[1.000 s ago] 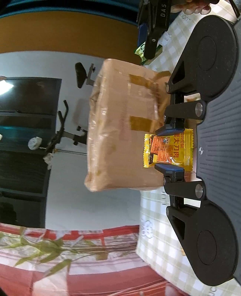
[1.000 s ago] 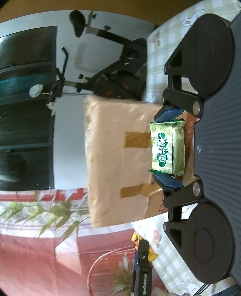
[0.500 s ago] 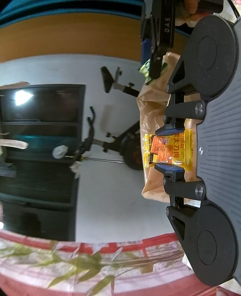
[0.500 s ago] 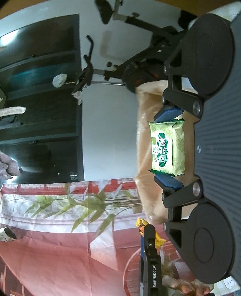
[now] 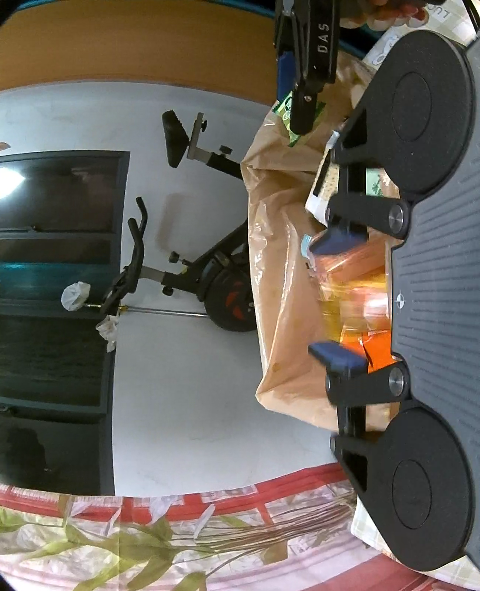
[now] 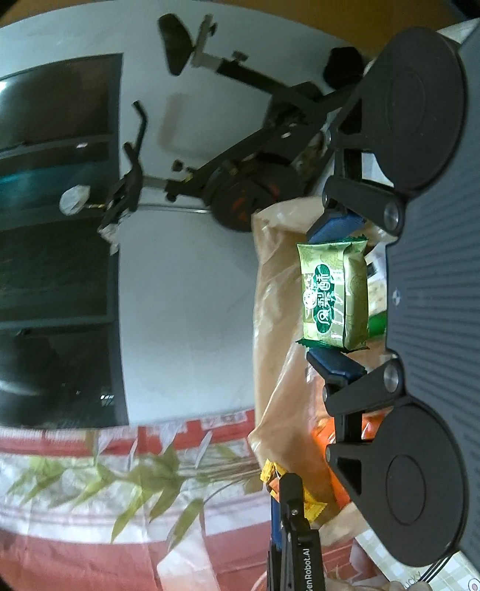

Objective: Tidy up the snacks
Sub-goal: 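Open both grippers to drop the packets into the box, then move both grippers back down to the remaining packets on the table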

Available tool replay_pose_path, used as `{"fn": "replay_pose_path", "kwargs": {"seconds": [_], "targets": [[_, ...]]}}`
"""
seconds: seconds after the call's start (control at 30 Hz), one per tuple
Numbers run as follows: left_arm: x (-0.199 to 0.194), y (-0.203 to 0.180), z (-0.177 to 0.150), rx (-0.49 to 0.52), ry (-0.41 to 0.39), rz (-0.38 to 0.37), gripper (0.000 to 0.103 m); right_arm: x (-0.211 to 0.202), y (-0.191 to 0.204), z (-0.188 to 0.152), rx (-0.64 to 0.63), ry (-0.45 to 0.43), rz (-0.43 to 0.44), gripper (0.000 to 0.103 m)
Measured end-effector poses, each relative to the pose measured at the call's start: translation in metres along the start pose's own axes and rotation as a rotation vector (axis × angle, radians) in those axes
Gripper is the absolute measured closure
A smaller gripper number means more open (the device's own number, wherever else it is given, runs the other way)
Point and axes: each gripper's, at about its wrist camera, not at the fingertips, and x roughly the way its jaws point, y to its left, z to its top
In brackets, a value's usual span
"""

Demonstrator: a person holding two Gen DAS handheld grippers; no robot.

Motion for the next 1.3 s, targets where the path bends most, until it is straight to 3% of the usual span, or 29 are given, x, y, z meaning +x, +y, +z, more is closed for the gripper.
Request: {"fn": "replay_pose_path", "kwargs": {"seconds": [0.4, 0.77, 1.3], "targets": [[-0.039, 0.008, -0.008, -0.006, -0.006, 0.014, 0.037, -0.039, 0.007, -0.008, -0.050, -0.055, 0.057, 0.033], [-0.096, 0.015, -0.014, -0.055, 0.047, 0.081, 0.037, -0.065, 0.029, -0.018, -0.103, -0.041, 0.108, 0.033], [-0.192, 0.015, -0.036, -0.182, 0.034, 0.206, 0.018, -0.106, 0.042, -0.030, -0.082, -0.028, 0.171, 0.028]]}}
